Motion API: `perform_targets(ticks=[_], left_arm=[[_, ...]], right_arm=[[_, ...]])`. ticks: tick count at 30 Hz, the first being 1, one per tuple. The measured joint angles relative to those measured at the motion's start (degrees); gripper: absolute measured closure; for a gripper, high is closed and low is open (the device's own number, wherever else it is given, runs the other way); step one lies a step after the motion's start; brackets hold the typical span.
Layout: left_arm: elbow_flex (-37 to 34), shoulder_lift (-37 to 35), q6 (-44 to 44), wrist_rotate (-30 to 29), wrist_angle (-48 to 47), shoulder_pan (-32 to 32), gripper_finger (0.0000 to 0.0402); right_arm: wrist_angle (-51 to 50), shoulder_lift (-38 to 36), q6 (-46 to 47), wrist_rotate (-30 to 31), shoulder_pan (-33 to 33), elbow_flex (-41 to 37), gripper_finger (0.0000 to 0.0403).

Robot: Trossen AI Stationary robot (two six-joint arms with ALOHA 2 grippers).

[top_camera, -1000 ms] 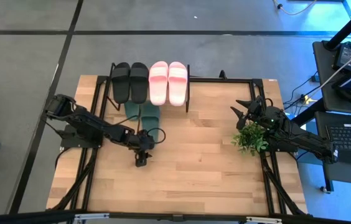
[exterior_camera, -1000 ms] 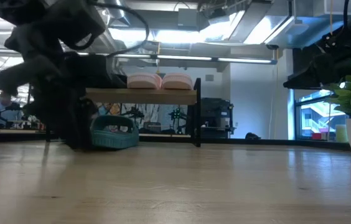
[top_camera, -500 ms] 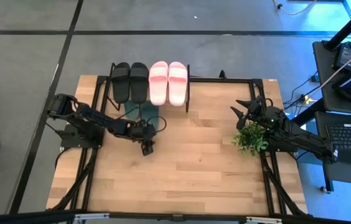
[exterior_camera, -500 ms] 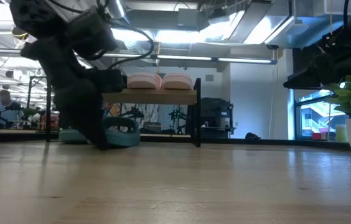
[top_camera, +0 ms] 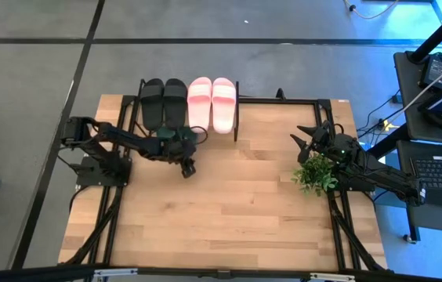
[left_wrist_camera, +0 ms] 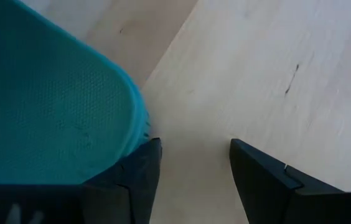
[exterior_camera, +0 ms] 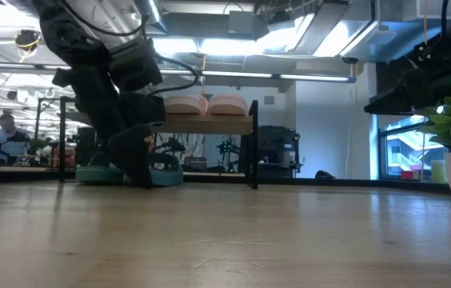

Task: Pick and place slides into the shelf
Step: Put the green slide under the shelf, then return to Home Position

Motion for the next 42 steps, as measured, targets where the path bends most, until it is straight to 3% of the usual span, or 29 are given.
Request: perform_targets(ticks=[11,13,17,20,26,31,35,42], left_arm=[[-0.02,-0.6,1.24,6.92,0.49,1.77,0.0216],[-0.1,-1.88,1.04,14.38,1.81,0.54,0.0216],[-0.13,-7.8,0.07,35.69,8.82,-1.01,0.0216],[-0.09,-13.06,-4.5,41.95,14.87,-1.94,0.0216],[-0.04,-24.29,-5.72,40.38,19.93,-2.43,0.0216],[-0.49,-31.39,0.77,39.18,21.83,-1.76,0.0216],[-5.3,-36.92,-0.29,39.07,23.52,1.91,0.0216],[-15.93,-46.32,-3.24,40.87,34.82,6.65,0.0216]], right_arm=[[-0.02,0.02,0.02,0.0,-0.02,0.0,0.0197],[-0.02,0.01,0.02,0.0,-0.02,0.0,0.0197],[-0.04,0.0,0.04,0.0,-0.01,0.0,0.0197],[-0.05,0.0,0.02,0.0,-0.01,0.0,0.0197],[-0.04,0.0,0.04,0.0,-0.02,0.0,0.0197],[-0.04,0.0,0.04,0.0,0.0,0.0,0.0197],[0.0,0.0,1.42,0.0,0.0,0.0,0.0197],[0.02,0.0,4.44,-0.13,0.0,0.0,0.0197]])
